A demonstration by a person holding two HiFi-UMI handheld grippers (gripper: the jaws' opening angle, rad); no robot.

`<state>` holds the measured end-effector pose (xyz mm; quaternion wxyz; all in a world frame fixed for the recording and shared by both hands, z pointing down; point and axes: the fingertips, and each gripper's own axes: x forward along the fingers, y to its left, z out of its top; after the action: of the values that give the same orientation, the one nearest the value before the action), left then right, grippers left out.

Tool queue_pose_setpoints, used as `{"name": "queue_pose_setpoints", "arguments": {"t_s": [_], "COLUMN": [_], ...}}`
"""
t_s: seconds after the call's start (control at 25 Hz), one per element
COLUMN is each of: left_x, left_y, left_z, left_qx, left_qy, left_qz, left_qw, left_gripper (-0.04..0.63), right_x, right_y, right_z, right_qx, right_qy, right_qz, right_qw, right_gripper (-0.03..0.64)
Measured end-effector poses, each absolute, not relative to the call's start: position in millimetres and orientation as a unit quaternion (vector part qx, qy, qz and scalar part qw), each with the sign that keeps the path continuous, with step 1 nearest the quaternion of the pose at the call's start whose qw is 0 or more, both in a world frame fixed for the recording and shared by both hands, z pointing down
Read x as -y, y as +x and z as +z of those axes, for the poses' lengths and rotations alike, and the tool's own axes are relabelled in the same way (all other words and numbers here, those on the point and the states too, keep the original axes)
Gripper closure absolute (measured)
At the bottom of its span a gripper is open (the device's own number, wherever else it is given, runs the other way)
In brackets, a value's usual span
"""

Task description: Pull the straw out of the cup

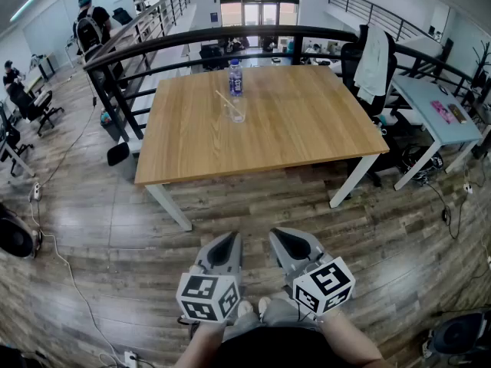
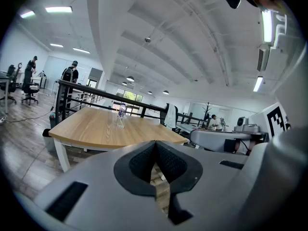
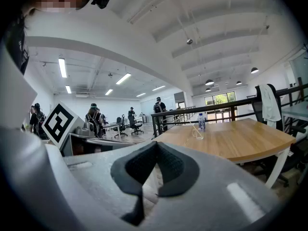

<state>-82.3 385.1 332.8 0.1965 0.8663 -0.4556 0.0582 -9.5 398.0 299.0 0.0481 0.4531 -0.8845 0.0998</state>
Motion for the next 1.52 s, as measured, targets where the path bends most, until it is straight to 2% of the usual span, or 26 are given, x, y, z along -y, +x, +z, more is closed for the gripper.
{"name": "queue_pose_setpoints", "arguments": {"t_s": [1.12,1.52], "left_x": [-382.5,-321.9], "left_y": [-54.8,-57.3], "left_z": [367.5,385.8], "left_qx": [0.469,0.47], "left_qy": [0.852,0.848], "left_qz": [0.069,0.071], "left_qw": [0.225,0.236], "left_gripper": [0.578,0.58], "right_x": [-386.1,-324.3], "right_y": [32.7,45.2], "right_z": [326.0,343.0], "right_qx": [0.887,0.878], "right_qy": [0.441,0.455], "right_qz": [0.134,0.146], "right_qw": [0.037,0.032], "right_gripper": [0.618,0.618]}}
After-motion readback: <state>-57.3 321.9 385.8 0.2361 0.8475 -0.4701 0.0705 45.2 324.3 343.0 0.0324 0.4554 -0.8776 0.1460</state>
